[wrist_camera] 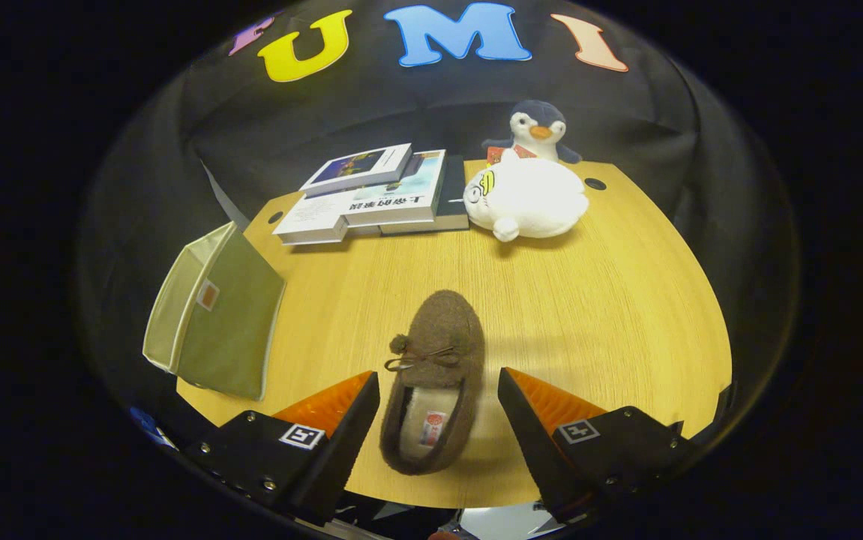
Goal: Open the storage box then place both shoes into the box .Put the left shoe in first, then the right shoe, with the right side of both shoes facing outward in a uniform manner.
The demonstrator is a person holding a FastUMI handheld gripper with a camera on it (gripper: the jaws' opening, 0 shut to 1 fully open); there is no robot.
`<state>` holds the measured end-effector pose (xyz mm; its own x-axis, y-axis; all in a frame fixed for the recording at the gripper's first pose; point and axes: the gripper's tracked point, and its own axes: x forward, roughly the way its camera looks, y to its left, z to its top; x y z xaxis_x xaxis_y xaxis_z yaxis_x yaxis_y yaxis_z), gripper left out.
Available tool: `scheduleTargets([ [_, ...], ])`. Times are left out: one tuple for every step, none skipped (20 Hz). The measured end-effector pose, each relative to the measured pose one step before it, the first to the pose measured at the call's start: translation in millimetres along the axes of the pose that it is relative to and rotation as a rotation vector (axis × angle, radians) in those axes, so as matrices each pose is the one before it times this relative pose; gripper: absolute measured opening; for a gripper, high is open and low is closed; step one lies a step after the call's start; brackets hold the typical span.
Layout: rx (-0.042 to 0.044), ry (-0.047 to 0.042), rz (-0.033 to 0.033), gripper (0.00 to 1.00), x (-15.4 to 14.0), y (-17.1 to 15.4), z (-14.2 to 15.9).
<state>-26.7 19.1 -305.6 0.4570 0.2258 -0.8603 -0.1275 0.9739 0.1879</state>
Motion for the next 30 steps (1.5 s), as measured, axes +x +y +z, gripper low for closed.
scheduleTargets([
  [-0.00976, 0.00925, -0.00883, 0.97, 3.81, -4.96, -4.29],
  [-0.00945, 0.01053, -0.00871, 0.97, 3.47, -4.14, -4.03],
  [-0.01063, 0.01038, -0.00719, 0.97, 4.7, -2.97, -5.52],
  [-0.00964, 0.00991, -0.00662, 0.97, 1.73, -3.71, -4.58],
  [-0.00833, 0.0094, -0.00655, 0.97, 4.16, -2.93, -3.72],
  [-0.00637, 0.01013, -0.00622, 0.97, 5.26, -1.9, -4.64],
  [-0.00716, 0.01235, -0.00395, 0.97, 3.96, -2.18, -4.87],
  [-0.00542, 0.01332, -0.00411, 0.97, 4.47, -1.4, -3.33],
  [-0.00531, 0.01339, -0.00445, 0.97, 5.48, -0.69, -3.44],
  [-0.00131, 0.01424, -0.00005, 0.97, 5.44, 0.55, -3.31],
  [0.00206, 0.0151, 0.00401, 0.97, 4.63, 1.28, -2.83],
  [0.00147, 0.01457, 0.00111, 0.97, 4.88, 0.74, -1.93],
  [0.00186, 0.01275, 0.00128, 0.96, 3.59, 1.16, -2.0],
  [-0.00095, 0.01528, -0.00388, 0.94, 4.06, 0.19, -2.54],
  [0.00308, 0.00469, 0.00326, 0.94, 2.26, 1.06, -0.07],
  [0.0073, 0.00393, 0.00675, 0.83, 0.14, 2.37, -0.09],
  [0.00366, 0.00439, -0.00013, 0.8, 1.97, 0.33, -0.46],
  [0.00076, 0.00763, 0.00266, 0.76, 0.56, -0.29, -0.78],
  [0.00886, 0.00723, 0.00841, 0.76, 0.28, 0.81, -0.72],
  [0.02824, 0.00179, 0.01819, 0.74, -0.95, 4.02, -0.07],
  [0.01489, 0.00686, -0.00023, 0.62, 1.12, 0.13, -0.17],
  [-0.00237, 0.00936, -0.00452, 0.5, -0.08, -0.13, -1.68],
  [-0.00001, 0.00333, -0.00403, 0.39, 0.04, 0.25, 0.02],
  [0.00248, 0.00691, 0.00556, 0.4, 0.55, 1.86, -0.77],
  [0.03701, -0.00847, -0.03655, 0.4, -3.08, -9.04, 1.24],
  [0.01174, 0.01372, 0.00542, 0.1, 9.93, 1.27, -0.19],
  [0.0069, -0.00061, -0.00242, 0.1, -8.47, 2.66, 0.68],
  [0.00589, -0.00257, -0.0105, 0.1, -4.83, -3.17, 0.7],
  [0.02778, -0.01533, -0.00363, 0.1, -2.03, -0.88, 2.83],
  [0.01764, 0.00601, 0.00768, 0.0, 2.66, 3.49, -3.29],
])
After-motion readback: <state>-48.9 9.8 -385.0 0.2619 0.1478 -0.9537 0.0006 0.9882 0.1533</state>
